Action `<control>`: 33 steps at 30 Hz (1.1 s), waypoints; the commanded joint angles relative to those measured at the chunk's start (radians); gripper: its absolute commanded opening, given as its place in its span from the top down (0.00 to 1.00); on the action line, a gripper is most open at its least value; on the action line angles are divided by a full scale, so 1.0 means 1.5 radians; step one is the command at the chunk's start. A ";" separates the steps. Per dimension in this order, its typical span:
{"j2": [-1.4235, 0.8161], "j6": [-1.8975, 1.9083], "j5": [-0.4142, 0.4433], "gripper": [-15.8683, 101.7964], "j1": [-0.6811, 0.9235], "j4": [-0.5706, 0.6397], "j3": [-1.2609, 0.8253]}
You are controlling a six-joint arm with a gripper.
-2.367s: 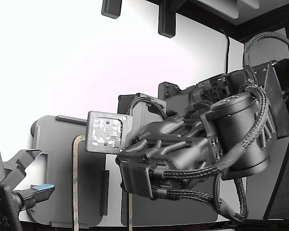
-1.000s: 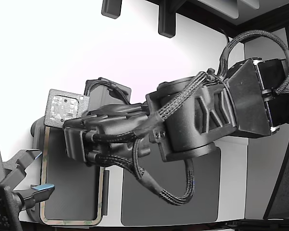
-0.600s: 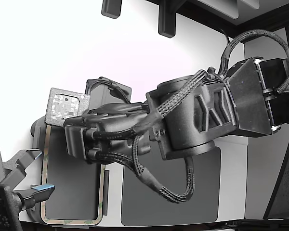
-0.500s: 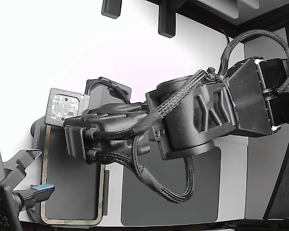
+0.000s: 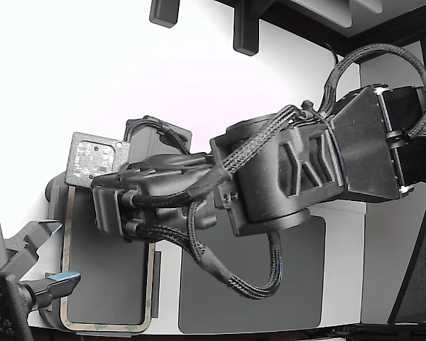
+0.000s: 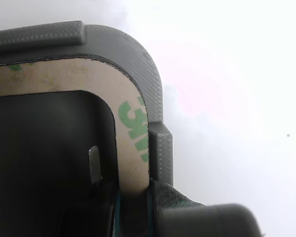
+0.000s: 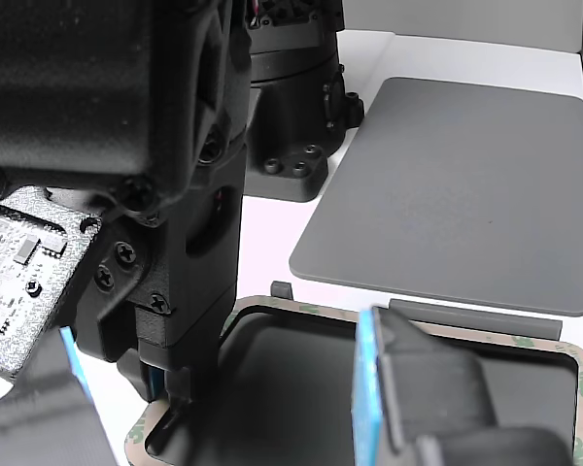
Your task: Move top rectangular frame to the holder.
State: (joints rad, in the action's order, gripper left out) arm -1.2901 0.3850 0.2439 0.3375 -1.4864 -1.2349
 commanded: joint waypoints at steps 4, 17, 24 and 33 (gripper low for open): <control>-0.027 0.003 0.000 0.96 -0.011 0.010 0.001; -0.034 0.002 -0.005 0.96 -0.015 0.029 -0.026; -0.032 -0.011 -0.007 0.96 -0.015 0.034 -0.026; -0.031 -0.018 -0.009 0.96 -0.016 0.029 -0.021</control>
State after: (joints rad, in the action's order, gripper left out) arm -1.3070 0.3559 0.2301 0.3283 -1.4404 -1.2901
